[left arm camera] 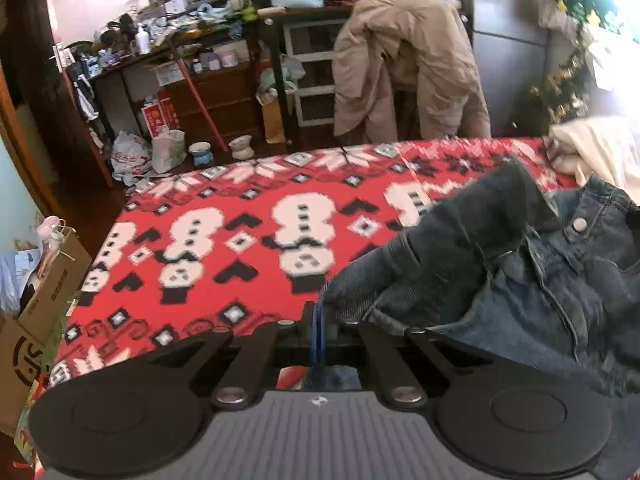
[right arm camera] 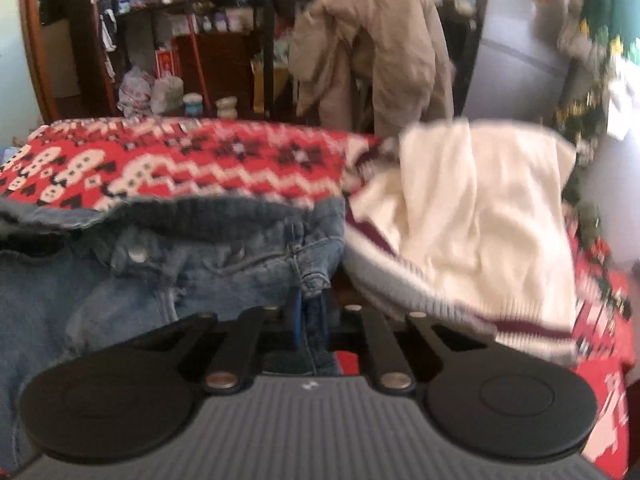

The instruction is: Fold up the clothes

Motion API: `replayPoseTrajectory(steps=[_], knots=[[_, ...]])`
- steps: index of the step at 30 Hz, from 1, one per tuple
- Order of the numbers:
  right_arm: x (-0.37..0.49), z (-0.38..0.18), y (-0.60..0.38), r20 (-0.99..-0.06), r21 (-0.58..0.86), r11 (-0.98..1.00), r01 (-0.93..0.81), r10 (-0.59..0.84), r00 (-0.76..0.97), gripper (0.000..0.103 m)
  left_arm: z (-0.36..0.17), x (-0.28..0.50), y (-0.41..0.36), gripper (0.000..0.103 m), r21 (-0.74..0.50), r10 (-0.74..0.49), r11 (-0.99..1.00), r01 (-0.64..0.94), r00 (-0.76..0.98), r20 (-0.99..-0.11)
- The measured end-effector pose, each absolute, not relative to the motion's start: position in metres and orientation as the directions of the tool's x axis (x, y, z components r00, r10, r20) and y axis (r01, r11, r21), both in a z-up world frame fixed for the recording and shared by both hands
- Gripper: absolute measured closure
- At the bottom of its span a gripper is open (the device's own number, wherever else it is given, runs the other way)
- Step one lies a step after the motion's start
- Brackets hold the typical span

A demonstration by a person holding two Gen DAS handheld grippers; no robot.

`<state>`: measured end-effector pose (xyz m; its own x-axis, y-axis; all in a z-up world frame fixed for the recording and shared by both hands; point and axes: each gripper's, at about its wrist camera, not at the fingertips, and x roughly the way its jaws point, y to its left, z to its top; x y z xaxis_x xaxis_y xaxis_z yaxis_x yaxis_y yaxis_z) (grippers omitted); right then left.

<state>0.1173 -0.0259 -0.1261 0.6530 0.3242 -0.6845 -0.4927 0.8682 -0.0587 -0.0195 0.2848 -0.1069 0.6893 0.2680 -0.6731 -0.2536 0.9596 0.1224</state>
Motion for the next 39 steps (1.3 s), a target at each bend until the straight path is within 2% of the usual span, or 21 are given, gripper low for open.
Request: replayPoseTrajectory(steps=[4, 7, 10, 12, 19, 23, 27, 31, 33, 34, 36, 39], knots=[[0.127, -0.102, -0.014, -0.644, -0.044, 0.867, -0.496, 0.355, 0.677, 0.094, -0.092, -0.012, 0.294, 0.103, 0.142, 0.304, 0.95, -0.28, 0.707, -0.639], [0.135, -0.088, -0.003, -0.62, -0.048, 0.861, -0.506, 0.371, 0.691, 0.094, -0.081, -0.006, 0.302, 0.103, 0.234, 0.417, 0.908, -0.347, 0.711, -0.567], [0.142, -0.077, 0.009, -0.596, -0.055, 0.853, -0.519, 0.389, 0.703, 0.094, -0.072, 0.001, 0.323, 0.103, 0.158, 0.39, 0.915, -0.371, 0.715, -0.581], [0.146, -0.07, 0.017, -0.58, -0.059, 0.848, -0.527, 0.401, 0.709, 0.094, -0.072, 0.005, 0.327, 0.103, 0.108, 0.318, 0.941, -0.32, 0.731, -0.604], [0.165, -0.087, 0.008, -0.649, -0.091, 0.873, -0.479, 0.313, 0.694, 0.094, -0.111, 0.028, 0.318, 0.07, 0.017, 0.124, 0.987, -0.163, 0.677, -0.726], [0.17, -0.11, -0.016, -0.682, -0.039, 0.893, -0.448, 0.304, 0.665, 0.093, -0.126, 0.043, 0.317, 0.067, -0.04, 0.073, 0.987, -0.156, 0.653, -0.754], [0.166, -0.127, -0.024, -0.691, -0.059, 0.892, -0.449, 0.288, 0.663, 0.092, -0.137, 0.059, 0.315, 0.061, -0.069, 0.024, 0.99, -0.125, 0.621, -0.784], [0.167, -0.137, -0.027, -0.696, -0.038, 0.898, -0.438, 0.29, 0.657, 0.091, -0.147, 0.073, 0.315, 0.064, -0.045, 0.042, 0.99, -0.137, 0.577, -0.815], [0.169, -0.139, -0.029, -0.697, -0.02, 0.902, -0.431, 0.297, 0.652, 0.09, -0.148, 0.071, 0.31, 0.083, -0.05, 0.035, 0.991, -0.128, 0.589, -0.807], [0.169, -0.14, -0.03, -0.697, -0.016, 0.902, -0.431, 0.299, 0.652, 0.089, -0.146, 0.069, 0.303, 0.09, -0.041, 0.035, 0.993, -0.112, 0.601, -0.798], [0.169, -0.143, -0.029, -0.7, -0.028, 0.902, -0.431, 0.29, 0.652, 0.089, -0.144, 0.061, 0.287, 0.091, 0.042, 0.097, 0.994, -0.103, 0.63, -0.77], [0.162, -0.142, -0.02, -0.703, -0.068, 0.894, -0.443, 0.272, 0.657, 0.095, -0.131, 0.051, 0.285, 0.092, 0.045, 0.121, 0.991, -0.129, 0.667, -0.735]])
